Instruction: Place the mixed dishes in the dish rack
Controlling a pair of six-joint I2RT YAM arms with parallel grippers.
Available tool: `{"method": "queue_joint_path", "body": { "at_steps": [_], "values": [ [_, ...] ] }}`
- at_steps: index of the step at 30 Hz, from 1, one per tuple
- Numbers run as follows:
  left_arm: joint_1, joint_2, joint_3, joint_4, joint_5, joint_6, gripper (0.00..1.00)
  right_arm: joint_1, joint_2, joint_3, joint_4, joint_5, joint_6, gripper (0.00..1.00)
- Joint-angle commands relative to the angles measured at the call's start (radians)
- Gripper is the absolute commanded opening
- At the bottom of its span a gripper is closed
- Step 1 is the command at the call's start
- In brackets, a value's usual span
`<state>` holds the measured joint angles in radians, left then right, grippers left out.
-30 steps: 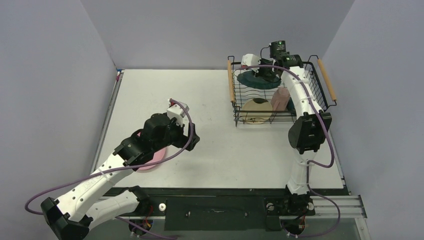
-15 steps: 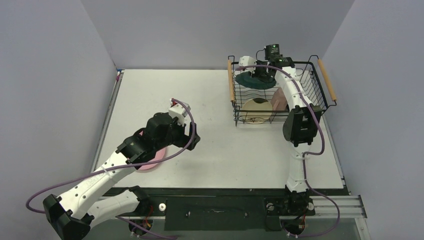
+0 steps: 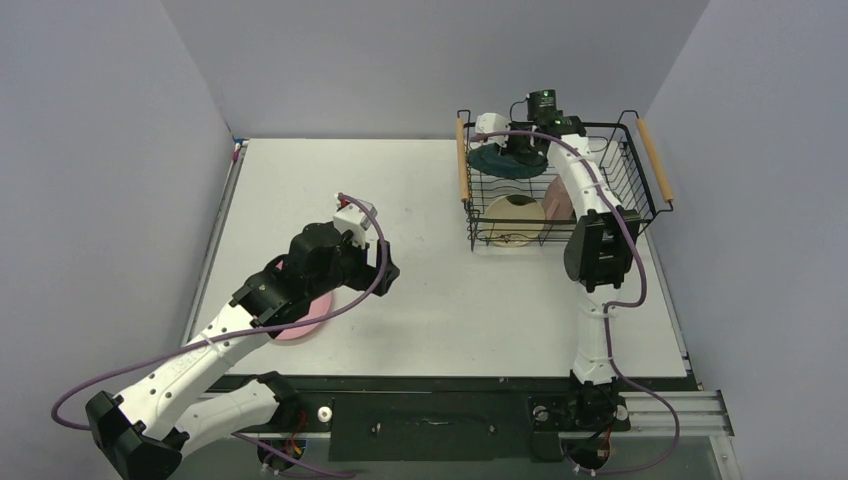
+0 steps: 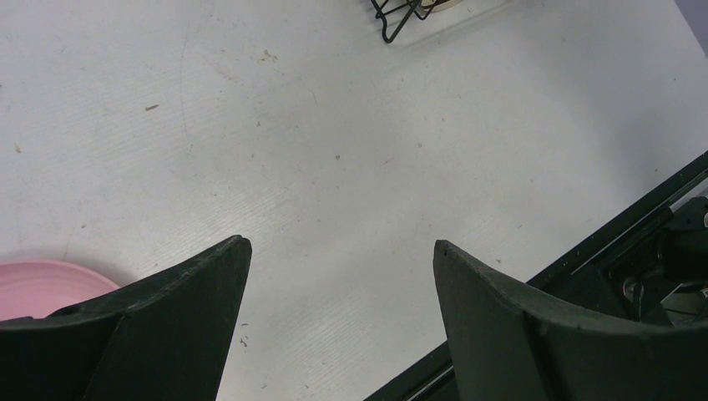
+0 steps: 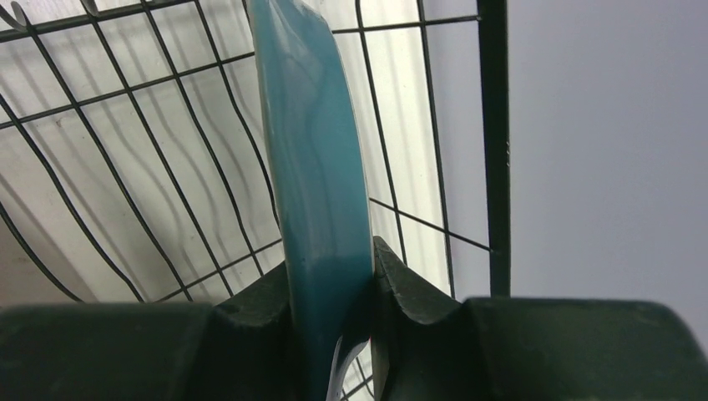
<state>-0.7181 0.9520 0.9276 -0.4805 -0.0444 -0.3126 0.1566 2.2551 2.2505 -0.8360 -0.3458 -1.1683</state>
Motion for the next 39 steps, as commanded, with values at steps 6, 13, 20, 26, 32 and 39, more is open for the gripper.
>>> {"method": "queue_joint_path", "body": {
  "at_steps": [6,13,20,26,32,39],
  "values": [
    [0.006,-0.014,0.003,0.049,0.005,-0.007,0.78,-0.010,0.001,0.047,0.193,-0.037,-0.040,0.25],
    [0.006,-0.006,0.007,0.054,0.007,-0.006,0.78,-0.005,-0.013,0.039,0.366,0.065,0.172,0.46],
    [0.008,-0.002,0.005,0.061,0.011,-0.010,0.78,-0.005,-0.053,-0.005,0.441,0.017,0.257,0.63],
    [0.012,0.010,-0.005,0.058,-0.028,-0.048,0.81,0.000,-0.116,-0.062,0.493,0.013,0.409,0.72],
    [0.046,0.047,0.003,0.007,-0.103,-0.144,0.86,0.000,-0.220,-0.179,0.588,0.054,0.559,0.80],
    [0.152,0.067,-0.035,-0.049,-0.106,-0.294,0.85,0.009,-0.326,-0.241,0.599,0.106,0.724,0.82]
  ]
}}
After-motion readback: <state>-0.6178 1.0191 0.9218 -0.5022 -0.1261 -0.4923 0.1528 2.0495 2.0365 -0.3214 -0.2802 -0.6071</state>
